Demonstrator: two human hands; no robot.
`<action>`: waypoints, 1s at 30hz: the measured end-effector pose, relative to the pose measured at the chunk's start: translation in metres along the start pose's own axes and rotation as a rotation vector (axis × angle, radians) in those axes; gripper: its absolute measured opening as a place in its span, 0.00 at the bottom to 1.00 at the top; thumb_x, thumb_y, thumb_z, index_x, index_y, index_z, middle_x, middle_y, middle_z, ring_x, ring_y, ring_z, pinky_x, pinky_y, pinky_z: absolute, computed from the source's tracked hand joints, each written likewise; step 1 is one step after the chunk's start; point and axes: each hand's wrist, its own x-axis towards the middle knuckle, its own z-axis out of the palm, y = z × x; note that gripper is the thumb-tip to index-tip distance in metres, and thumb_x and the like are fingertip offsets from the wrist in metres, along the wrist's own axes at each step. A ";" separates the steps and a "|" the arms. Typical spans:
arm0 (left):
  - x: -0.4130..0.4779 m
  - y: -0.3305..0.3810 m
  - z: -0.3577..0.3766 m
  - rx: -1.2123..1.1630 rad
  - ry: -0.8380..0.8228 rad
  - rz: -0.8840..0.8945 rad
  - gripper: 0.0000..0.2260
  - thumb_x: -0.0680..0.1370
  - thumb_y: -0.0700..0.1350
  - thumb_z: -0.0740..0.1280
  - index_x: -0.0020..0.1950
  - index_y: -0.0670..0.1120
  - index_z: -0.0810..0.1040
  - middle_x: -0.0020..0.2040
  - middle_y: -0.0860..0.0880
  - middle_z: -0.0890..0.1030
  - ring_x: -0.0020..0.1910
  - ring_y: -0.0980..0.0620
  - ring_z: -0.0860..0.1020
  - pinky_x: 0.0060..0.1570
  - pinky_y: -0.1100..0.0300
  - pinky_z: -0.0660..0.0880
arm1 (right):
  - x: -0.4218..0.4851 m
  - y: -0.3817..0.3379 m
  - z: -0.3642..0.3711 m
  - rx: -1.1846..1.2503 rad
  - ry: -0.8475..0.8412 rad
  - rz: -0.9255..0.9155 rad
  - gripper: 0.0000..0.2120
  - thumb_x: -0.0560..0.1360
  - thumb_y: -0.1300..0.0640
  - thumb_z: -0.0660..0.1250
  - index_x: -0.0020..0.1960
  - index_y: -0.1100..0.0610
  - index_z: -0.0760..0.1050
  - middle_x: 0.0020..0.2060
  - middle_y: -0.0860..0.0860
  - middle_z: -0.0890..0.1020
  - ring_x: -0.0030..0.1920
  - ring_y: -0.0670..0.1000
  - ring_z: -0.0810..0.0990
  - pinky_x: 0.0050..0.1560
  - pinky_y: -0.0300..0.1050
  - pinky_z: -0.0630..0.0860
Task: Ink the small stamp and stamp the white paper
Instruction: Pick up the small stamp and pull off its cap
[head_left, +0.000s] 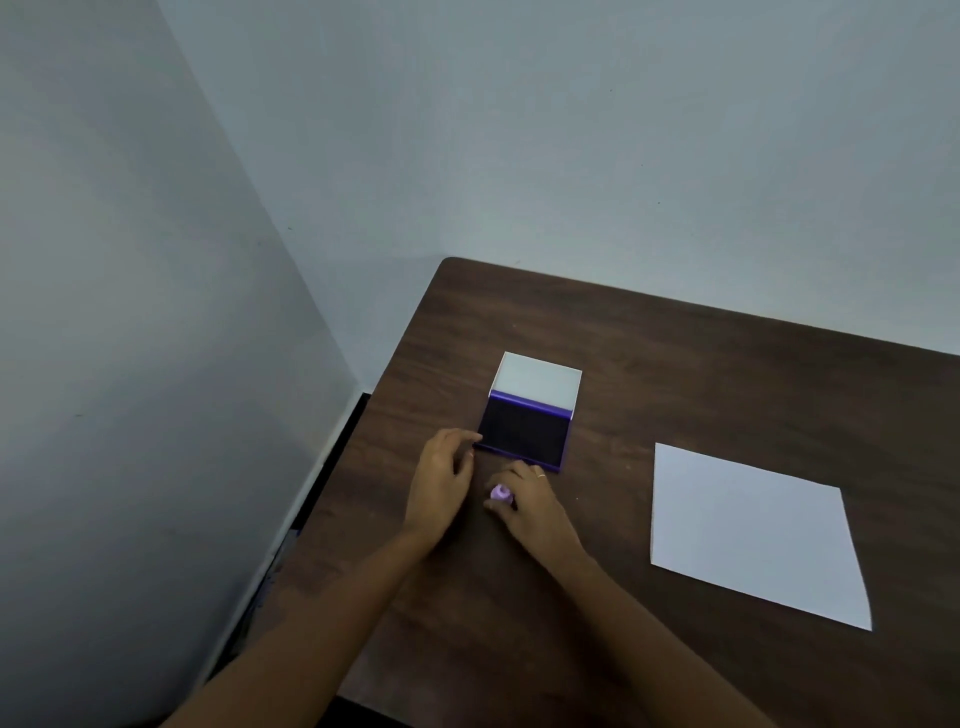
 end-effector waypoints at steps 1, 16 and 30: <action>-0.004 0.002 -0.001 -0.043 -0.007 -0.023 0.10 0.75 0.35 0.62 0.54 0.43 0.75 0.53 0.44 0.79 0.53 0.52 0.76 0.54 0.61 0.70 | 0.000 -0.003 -0.002 0.135 0.061 0.086 0.06 0.71 0.60 0.67 0.48 0.58 0.76 0.51 0.55 0.78 0.47 0.45 0.73 0.50 0.38 0.70; -0.022 0.050 0.001 -0.166 -0.161 0.135 0.16 0.70 0.36 0.71 0.57 0.43 0.76 0.52 0.49 0.75 0.49 0.59 0.74 0.48 0.80 0.68 | -0.016 -0.011 -0.034 1.820 0.113 0.704 0.07 0.73 0.60 0.64 0.43 0.63 0.79 0.34 0.59 0.86 0.34 0.51 0.84 0.27 0.37 0.78; -0.020 0.046 -0.002 -0.319 0.096 -0.192 0.12 0.69 0.40 0.73 0.50 0.48 0.79 0.45 0.52 0.77 0.43 0.61 0.77 0.39 0.74 0.74 | -0.026 -0.002 -0.051 1.929 0.195 0.554 0.07 0.69 0.68 0.65 0.40 0.62 0.82 0.37 0.57 0.86 0.46 0.53 0.83 0.41 0.42 0.83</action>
